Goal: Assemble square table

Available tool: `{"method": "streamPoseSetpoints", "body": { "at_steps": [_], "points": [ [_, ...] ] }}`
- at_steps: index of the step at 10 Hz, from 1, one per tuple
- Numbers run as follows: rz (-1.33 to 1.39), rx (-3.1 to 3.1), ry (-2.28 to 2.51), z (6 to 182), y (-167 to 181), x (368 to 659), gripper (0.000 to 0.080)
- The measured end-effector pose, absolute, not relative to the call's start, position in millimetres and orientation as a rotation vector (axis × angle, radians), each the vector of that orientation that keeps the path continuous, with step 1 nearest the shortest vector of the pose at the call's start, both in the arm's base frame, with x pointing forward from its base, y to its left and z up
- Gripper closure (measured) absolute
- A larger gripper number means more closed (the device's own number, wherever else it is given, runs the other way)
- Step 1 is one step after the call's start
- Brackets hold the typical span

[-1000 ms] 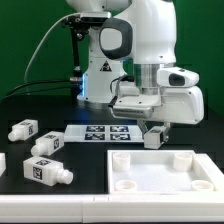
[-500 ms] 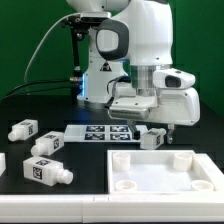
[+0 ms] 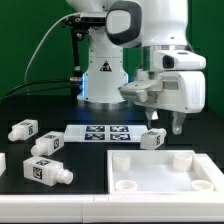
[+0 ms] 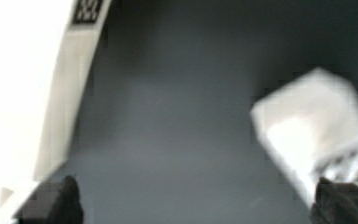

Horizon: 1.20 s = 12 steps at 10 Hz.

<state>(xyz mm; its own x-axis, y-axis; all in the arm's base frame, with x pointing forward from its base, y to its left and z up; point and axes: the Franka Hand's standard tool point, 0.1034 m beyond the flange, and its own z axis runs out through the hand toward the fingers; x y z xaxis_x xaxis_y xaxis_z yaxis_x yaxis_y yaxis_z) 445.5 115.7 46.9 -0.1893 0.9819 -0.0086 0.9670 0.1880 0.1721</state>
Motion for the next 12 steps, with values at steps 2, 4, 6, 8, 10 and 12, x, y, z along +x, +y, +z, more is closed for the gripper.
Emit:
{"method": "streamPoseSetpoints", "body": {
  "at_steps": [2,4,6,8,10,12],
  "points": [
    [0.186,2.110,2.176,47.1,123.9,448.8,0.0150],
    [0.195,2.244,2.057,46.4,122.9,448.6,0.0150],
    [0.205,2.371,1.926,46.7,122.0,449.9,0.0150],
    [0.225,2.581,1.642,55.1,107.5,460.4,0.0150],
    [0.236,2.902,1.098,54.9,103.2,452.0,0.0150],
    [0.225,3.011,0.836,53.6,102.3,453.6,0.0150]
  ]
}}
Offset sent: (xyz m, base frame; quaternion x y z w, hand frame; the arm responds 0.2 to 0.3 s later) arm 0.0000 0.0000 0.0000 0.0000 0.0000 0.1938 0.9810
